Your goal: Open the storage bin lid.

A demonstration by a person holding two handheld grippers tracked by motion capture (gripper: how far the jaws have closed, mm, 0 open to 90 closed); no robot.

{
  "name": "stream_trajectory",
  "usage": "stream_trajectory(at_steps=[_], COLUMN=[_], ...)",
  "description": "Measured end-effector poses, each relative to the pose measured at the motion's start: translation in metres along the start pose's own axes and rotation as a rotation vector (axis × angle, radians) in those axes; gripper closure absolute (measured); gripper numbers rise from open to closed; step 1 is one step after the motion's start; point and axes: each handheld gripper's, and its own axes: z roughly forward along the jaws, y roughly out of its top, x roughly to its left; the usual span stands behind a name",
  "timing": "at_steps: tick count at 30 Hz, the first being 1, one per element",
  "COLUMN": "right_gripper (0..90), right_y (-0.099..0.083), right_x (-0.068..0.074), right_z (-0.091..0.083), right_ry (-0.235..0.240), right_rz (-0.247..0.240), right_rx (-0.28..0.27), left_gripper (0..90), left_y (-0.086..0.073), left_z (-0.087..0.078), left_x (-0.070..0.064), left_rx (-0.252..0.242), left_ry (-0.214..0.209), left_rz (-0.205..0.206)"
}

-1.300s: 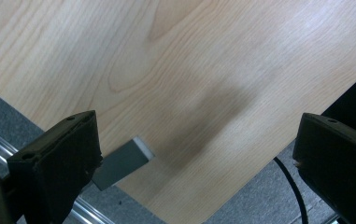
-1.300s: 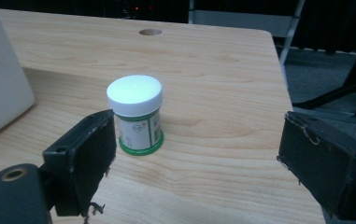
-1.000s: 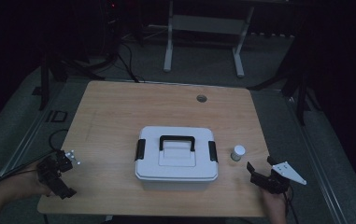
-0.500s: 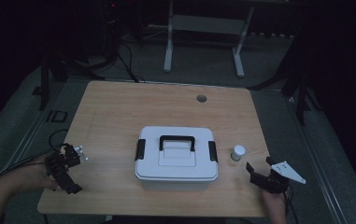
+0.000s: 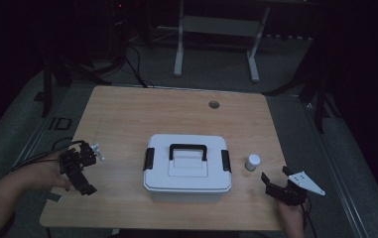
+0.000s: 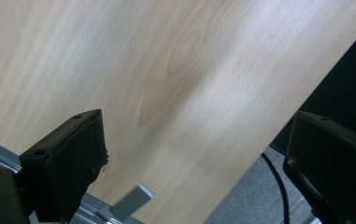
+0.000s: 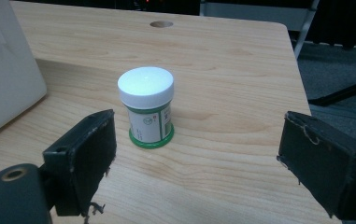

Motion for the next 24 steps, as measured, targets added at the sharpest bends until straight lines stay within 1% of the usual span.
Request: stream_trajectory(at_steps=[1, 2, 3, 4, 5, 7, 8, 10, 11, 13, 14, 16, 17, 18, 19, 21, 24], right_gripper=[10.9, 10.9, 11.0, 10.9, 10.9, 11.0, 11.0, 11.0, 11.0, 11.0, 11.0, 11.0, 11.0, 11.0, 11.0, 11.0, 11.0], right_y=[0.000, 0.000, 0.000, 0.000, 0.000, 0.000, 0.000, 0.000, 0.000, 0.000, 0.000, 0.000, 0.000, 0.000, 0.000, 0.000, 0.000], right_x=[0.000, -0.001, -0.001, -0.001, -0.001, -0.001, -0.001, -0.001, -0.002, -0.002, -0.002, -0.001, -0.001, -0.001, -0.001, -0.002, -0.001], right_z=[0.000, 0.000, 0.001, 0.001, 0.001, 0.002, 0.001, 0.000, 0.000, 0.000, 0.000, 0.001, 0.001, 0.001, 0.001, 0.001, 0.001], right_ry=[0.000, 0.002, 0.005, 0.004, 0.006, 0.006, 0.009, 0.007, 0.009, 0.010, 0.015, 0.017, 0.018, 0.020, 0.020, 0.022, 0.024], right_rz=[0.002, 0.004, 0.008, 0.011, 0.009, 0.005, 0.006, 0.012, 0.014, 0.015, 0.015, 0.013, 0.012, 0.012, 0.013, 0.015, 0.011], right_rx=[0.001, 0.000, 0.002, 0.005, 0.006, 0.008, 0.007, 0.001, -0.002, -0.001, 0.001, 0.005, 0.006, 0.007, 0.006, 0.006, 0.008], left_gripper=[4.4, 4.6, 5.3, 5.3, 5.3, 5.3, 5.3, 5.7, 5.7, 5.7, 5.7, 5.7, 5.7, 5.7, 5.7, 5.7, 5.7], left_y=[0.003, 0.007, 0.010, 0.014, 0.018, 0.026, 0.030, 0.037, 0.041, 0.046, 0.050, 0.057, 0.061, 0.065, 0.070, 0.079, 0.093], left_z=[-0.001, -0.004, -0.006, -0.008, -0.010, -0.014, -0.016, -0.021, -0.023, -0.027, -0.029, -0.033, -0.035, -0.037, -0.039, -0.042, -0.047], left_x=[-0.001, -0.002, -0.004, -0.005, -0.006, -0.008, -0.010, -0.012, -0.013, -0.015, -0.015, -0.017, -0.018, -0.020, -0.021, -0.025, -0.031], left_rx=[-0.009, -0.016, -0.021, -0.025, -0.023, -0.020, -0.015, -0.006, -0.002, 0.007, 0.015, 0.024, 0.034, 0.031, 0.032, 0.036, 0.041], left_ry=[-0.008, -0.002, -0.008, -0.009, 0.002, -0.007, 0.001, -0.004, 0.006, 0.003, 0.013, 0.009, 0.016, 0.015, 0.004, 0.018, 0.015], left_rz=[0.006, 0.019, 0.020, 0.031, 0.044, 0.059, 0.070, 0.087, 0.094, 0.105, 0.113, 0.130, 0.147, 0.150, 0.161, 0.182, 0.216])
